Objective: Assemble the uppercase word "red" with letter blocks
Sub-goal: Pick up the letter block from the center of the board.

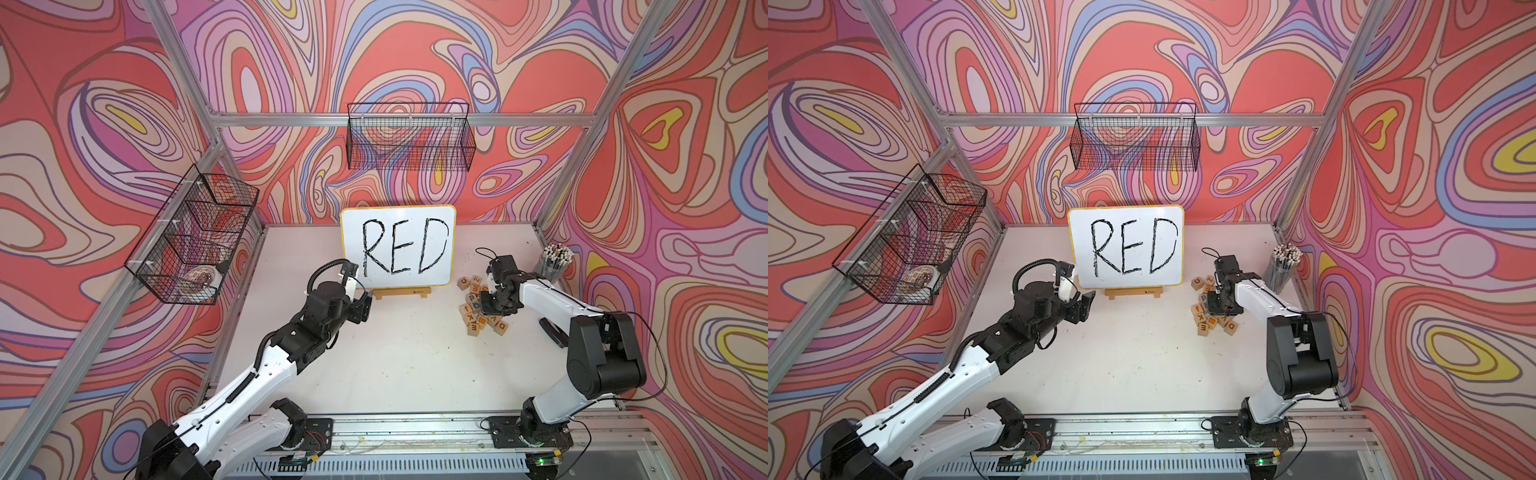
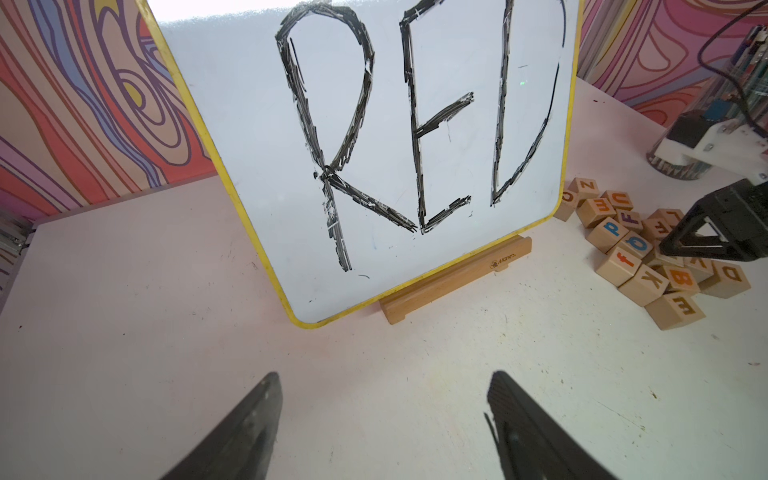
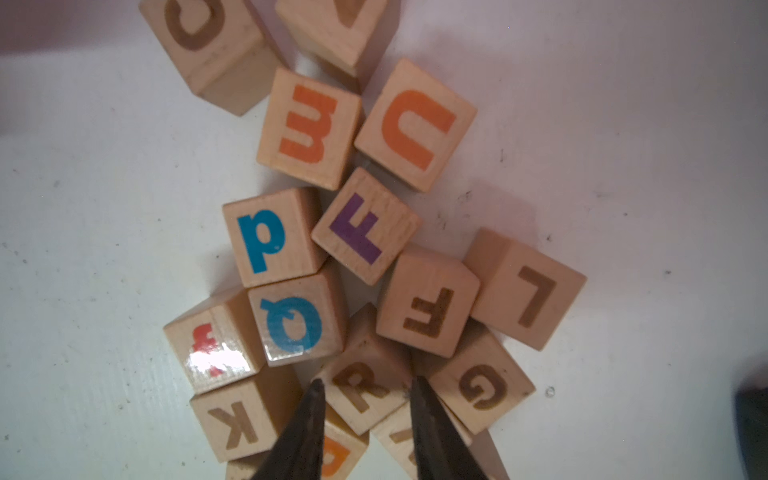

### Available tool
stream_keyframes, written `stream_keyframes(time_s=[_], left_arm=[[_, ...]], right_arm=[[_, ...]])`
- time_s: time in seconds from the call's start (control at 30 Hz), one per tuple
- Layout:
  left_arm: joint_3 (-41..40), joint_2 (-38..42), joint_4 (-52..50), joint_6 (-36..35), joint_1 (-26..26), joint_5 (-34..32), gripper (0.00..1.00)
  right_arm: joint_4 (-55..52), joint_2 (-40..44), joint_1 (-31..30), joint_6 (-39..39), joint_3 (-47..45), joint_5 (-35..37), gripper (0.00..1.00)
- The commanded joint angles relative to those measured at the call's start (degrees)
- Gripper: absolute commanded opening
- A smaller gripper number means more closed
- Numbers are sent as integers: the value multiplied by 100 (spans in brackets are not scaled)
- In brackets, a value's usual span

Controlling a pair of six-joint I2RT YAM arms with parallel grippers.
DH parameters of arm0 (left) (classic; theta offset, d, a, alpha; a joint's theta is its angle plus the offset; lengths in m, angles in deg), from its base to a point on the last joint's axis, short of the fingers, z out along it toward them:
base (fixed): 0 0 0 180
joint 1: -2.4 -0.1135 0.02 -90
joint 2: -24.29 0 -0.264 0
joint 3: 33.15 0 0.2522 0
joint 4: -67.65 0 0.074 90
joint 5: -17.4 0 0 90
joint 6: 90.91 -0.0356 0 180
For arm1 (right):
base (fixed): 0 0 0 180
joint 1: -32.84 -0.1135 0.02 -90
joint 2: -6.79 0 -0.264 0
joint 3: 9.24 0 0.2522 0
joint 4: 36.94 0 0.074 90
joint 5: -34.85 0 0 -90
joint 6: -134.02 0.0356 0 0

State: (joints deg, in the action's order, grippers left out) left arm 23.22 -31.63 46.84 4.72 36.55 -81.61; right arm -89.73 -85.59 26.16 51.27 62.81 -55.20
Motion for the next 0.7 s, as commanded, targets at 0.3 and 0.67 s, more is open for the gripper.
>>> stream_keyframes(time_s=[0.3,0.67], left_arm=[[37,64,114,-111,21,-56,81],[28,73,118,-127,21,-72,81]], right_arm=[[-121,-114,18,-174,209,-114,39],[-361,-320,19,-424,377,58,43]])
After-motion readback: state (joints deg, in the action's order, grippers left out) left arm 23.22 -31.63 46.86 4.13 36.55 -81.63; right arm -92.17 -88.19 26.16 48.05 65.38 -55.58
